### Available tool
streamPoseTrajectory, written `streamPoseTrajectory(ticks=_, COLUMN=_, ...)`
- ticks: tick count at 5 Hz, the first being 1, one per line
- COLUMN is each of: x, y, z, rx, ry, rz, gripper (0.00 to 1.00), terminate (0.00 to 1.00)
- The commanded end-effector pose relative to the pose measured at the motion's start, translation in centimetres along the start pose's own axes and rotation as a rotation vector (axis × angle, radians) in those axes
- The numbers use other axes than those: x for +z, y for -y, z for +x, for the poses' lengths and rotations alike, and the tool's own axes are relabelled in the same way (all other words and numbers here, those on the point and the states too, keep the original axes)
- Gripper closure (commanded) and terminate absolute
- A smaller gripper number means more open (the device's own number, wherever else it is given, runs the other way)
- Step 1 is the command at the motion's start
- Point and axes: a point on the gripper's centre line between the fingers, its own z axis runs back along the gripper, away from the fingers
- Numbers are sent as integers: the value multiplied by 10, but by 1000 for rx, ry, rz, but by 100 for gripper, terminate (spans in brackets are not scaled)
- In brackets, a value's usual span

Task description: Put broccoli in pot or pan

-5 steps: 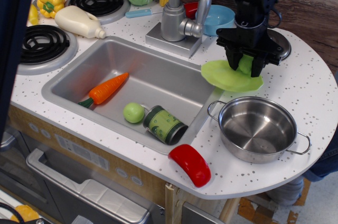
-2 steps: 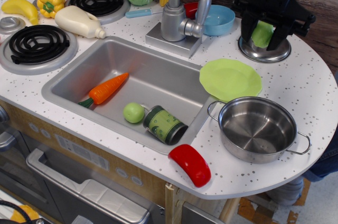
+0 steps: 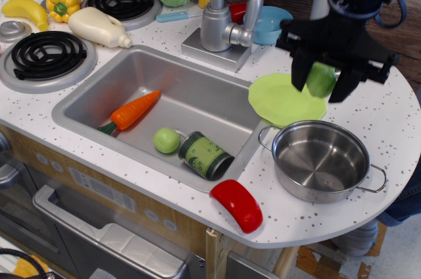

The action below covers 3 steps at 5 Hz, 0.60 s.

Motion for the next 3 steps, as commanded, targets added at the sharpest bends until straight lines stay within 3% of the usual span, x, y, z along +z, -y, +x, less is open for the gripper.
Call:
streamPoseTrajectory(ticks=1, x=-12, y=4, z=-6, rx=4, ry=100, rz=-91, gripper=100, terminate=0)
streamPoseTrajectory(ticks=2, x=-13, y=7, z=-5, rx=-15, ry=114, rz=-106, gripper=0, terminate=0)
streamPoseTrajectory(ticks=3, x=-13, y=7, z=-5, rx=-15, ry=114, rz=-106, gripper=0, terminate=100)
